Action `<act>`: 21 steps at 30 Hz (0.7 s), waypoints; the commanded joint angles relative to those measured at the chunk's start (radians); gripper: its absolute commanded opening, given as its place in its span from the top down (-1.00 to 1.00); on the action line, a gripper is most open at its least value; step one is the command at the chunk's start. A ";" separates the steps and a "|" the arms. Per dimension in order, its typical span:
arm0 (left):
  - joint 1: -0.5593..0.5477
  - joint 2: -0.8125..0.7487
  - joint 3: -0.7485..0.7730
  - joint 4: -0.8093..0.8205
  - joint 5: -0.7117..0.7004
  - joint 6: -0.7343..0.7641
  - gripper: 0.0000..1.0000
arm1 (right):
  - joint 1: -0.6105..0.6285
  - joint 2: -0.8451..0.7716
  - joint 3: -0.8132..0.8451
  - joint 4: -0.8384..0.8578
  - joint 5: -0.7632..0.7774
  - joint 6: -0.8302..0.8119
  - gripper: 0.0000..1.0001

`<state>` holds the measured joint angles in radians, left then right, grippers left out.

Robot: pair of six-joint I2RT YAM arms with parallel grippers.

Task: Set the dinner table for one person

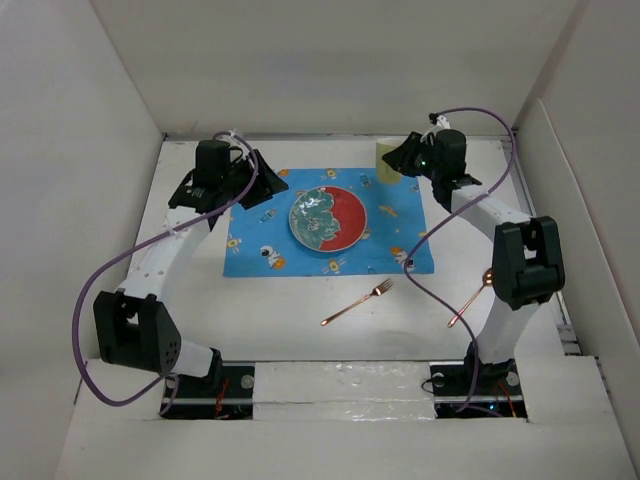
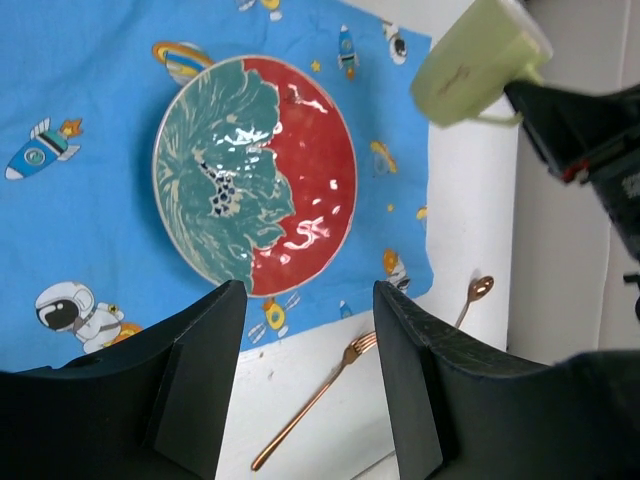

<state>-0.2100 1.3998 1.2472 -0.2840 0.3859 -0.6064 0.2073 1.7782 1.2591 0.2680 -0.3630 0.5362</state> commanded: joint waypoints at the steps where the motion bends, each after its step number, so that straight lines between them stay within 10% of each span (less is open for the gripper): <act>1: -0.002 -0.053 -0.029 0.032 0.028 0.030 0.01 | -0.028 0.058 0.126 0.159 0.038 -0.018 1.00; 21: -0.002 -0.139 -0.163 0.014 0.021 0.065 0.01 | -0.089 0.254 0.304 0.017 0.102 -0.124 1.00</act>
<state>-0.2100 1.3056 1.1038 -0.2844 0.3992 -0.5632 0.1200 2.0712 1.5234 0.1936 -0.2737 0.4458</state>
